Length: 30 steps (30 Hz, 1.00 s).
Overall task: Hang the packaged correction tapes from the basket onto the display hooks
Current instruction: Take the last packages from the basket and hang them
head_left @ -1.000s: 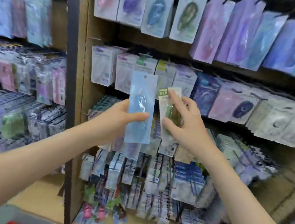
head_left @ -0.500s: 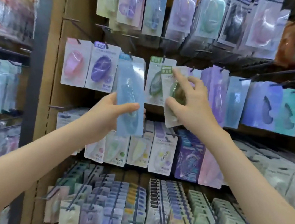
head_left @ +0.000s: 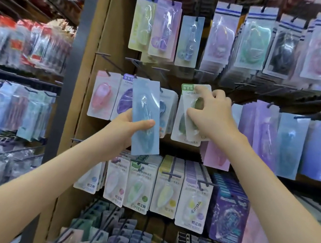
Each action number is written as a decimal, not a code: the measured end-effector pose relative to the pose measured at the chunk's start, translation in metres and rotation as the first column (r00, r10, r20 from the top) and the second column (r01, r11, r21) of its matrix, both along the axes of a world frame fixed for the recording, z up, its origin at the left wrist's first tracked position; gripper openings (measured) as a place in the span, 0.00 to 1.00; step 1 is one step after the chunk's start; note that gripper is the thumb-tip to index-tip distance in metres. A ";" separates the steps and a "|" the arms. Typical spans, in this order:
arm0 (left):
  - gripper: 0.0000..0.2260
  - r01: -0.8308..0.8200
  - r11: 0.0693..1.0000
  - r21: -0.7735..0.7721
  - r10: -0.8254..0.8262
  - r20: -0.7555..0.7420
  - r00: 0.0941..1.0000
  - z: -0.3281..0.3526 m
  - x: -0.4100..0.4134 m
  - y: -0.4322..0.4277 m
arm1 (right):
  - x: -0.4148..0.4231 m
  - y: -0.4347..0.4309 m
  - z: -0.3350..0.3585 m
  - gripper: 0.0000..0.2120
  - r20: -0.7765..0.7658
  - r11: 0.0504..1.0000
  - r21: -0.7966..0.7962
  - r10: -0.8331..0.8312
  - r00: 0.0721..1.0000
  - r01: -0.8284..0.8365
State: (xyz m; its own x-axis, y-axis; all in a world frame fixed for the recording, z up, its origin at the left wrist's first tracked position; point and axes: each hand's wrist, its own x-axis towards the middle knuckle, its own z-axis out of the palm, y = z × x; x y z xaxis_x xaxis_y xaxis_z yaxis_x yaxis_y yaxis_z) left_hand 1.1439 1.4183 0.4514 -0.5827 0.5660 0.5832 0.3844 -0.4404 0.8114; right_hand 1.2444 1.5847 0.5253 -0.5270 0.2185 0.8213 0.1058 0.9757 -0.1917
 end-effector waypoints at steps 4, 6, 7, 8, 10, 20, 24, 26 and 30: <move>0.17 -0.012 1.000 -0.004 0.012 -0.032 0.999 0.001 0.001 -0.001 | 0.002 -0.001 0.006 0.29 0.033 1.000 0.009 0.013 0.999 -0.013; 0.16 -0.030 0.999 -0.017 0.029 -0.067 0.997 0.001 0.002 -0.001 | 0.002 -0.001 0.009 0.29 0.038 1.000 0.027 0.009 0.999 -0.010; 0.17 -0.036 0.999 -0.023 0.034 -0.076 0.996 0.001 0.002 -0.001 | 0.003 0.000 0.010 0.30 0.037 0.999 0.033 0.009 0.999 -0.010; 0.18 -0.033 0.999 -0.025 0.031 -0.080 0.996 0.001 0.001 0.000 | 0.003 0.000 0.011 0.30 0.038 0.999 0.034 0.014 0.999 -0.015; 0.19 -0.016 1.000 -0.012 0.015 -0.073 0.997 0.001 0.000 0.001 | 0.002 0.004 0.010 0.30 0.052 0.999 0.022 0.039 0.998 -0.040; 0.13 0.024 0.998 0.058 -0.021 -0.041 0.999 0.001 -0.007 0.007 | 0.011 0.007 0.017 0.30 0.170 0.986 0.164 -0.064 0.983 0.036; 0.14 0.019 0.998 0.060 -0.015 -0.054 0.998 0.001 -0.013 0.006 | 0.012 -0.001 0.026 0.29 0.169 0.996 0.081 -0.046 0.985 0.033; 0.16 0.013 0.998 0.062 -0.011 -0.041 0.999 0.000 -0.015 0.004 | 0.010 -0.002 0.025 0.29 0.153 0.999 0.026 -0.028 0.988 0.025; 0.16 0.026 1.000 -0.015 -0.027 -0.064 0.998 0.001 -0.018 -0.005 | 0.006 0.002 0.018 0.29 0.092 0.995 -0.098 0.024 0.995 -0.015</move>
State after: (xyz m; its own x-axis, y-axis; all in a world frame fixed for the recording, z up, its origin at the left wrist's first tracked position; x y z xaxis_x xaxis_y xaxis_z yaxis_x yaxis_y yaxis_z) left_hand 1.1261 1.4130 0.4525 -0.5291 0.5895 0.6104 0.4237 -0.4396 0.7919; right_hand 1.2507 1.5868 0.5429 -0.6048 0.2838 0.7441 0.1085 0.9550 -0.2761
